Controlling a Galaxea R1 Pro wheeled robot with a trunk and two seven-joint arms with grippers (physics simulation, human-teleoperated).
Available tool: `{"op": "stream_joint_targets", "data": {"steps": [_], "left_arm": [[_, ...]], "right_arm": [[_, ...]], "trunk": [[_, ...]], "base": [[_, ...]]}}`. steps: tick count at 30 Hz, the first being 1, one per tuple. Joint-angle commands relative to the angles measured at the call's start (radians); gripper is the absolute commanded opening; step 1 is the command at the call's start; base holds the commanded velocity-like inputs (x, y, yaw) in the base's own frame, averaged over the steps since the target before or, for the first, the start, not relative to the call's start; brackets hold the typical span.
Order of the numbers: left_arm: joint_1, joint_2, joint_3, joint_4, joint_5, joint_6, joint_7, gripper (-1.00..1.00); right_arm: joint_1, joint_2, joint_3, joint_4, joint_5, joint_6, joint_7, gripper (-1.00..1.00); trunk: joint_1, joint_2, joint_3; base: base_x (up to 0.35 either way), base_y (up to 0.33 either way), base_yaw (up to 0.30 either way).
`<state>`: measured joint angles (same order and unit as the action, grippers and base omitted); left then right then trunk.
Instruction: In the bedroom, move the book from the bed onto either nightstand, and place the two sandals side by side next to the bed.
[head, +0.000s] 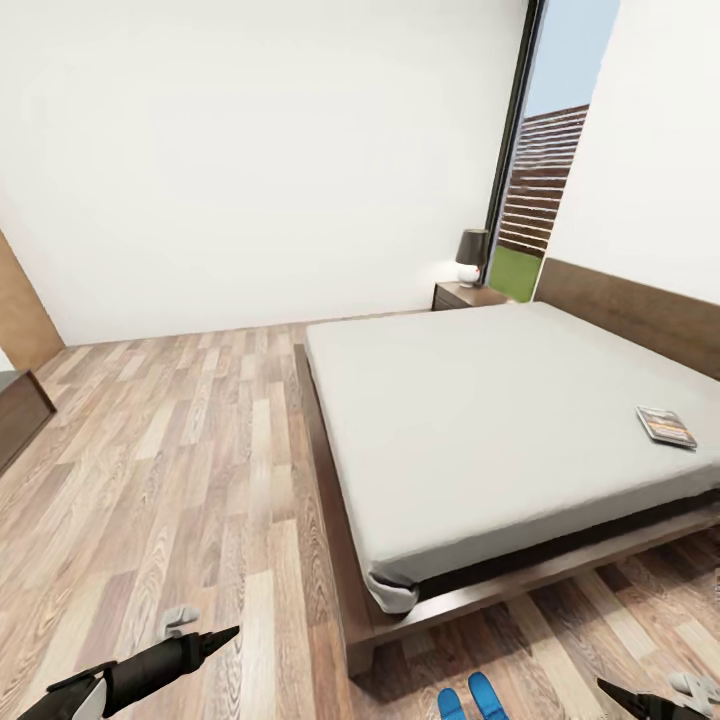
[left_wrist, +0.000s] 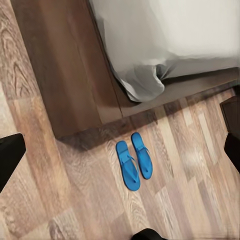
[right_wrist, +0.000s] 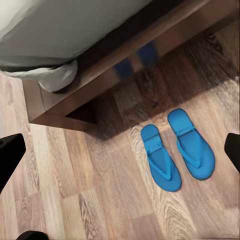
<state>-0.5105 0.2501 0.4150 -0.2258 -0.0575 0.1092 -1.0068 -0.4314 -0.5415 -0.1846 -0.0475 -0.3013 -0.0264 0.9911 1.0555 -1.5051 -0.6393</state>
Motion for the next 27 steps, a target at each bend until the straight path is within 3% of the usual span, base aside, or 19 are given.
{"op": "stream_joint_targets", "data": {"steps": [1,27], "left_arm": [[0.0,0.0,0.008,-0.001,-0.006,0.01,-0.006,1.0],[0.0,0.0,0.008,-0.001,-0.005,0.01,-0.007,1.0]], "right_arm": [[-0.001,0.0,-0.006,0.001,0.005,-0.003,0.003,1.0],[-0.001,0.0,-0.005,0.001,0.006,-0.003,0.003,1.0]], "trunk": [[0.0,0.0,0.0],[0.0,0.0,0.014]], "base": [[0.0,0.0,-0.281],[0.0,0.0,-0.281]]}}
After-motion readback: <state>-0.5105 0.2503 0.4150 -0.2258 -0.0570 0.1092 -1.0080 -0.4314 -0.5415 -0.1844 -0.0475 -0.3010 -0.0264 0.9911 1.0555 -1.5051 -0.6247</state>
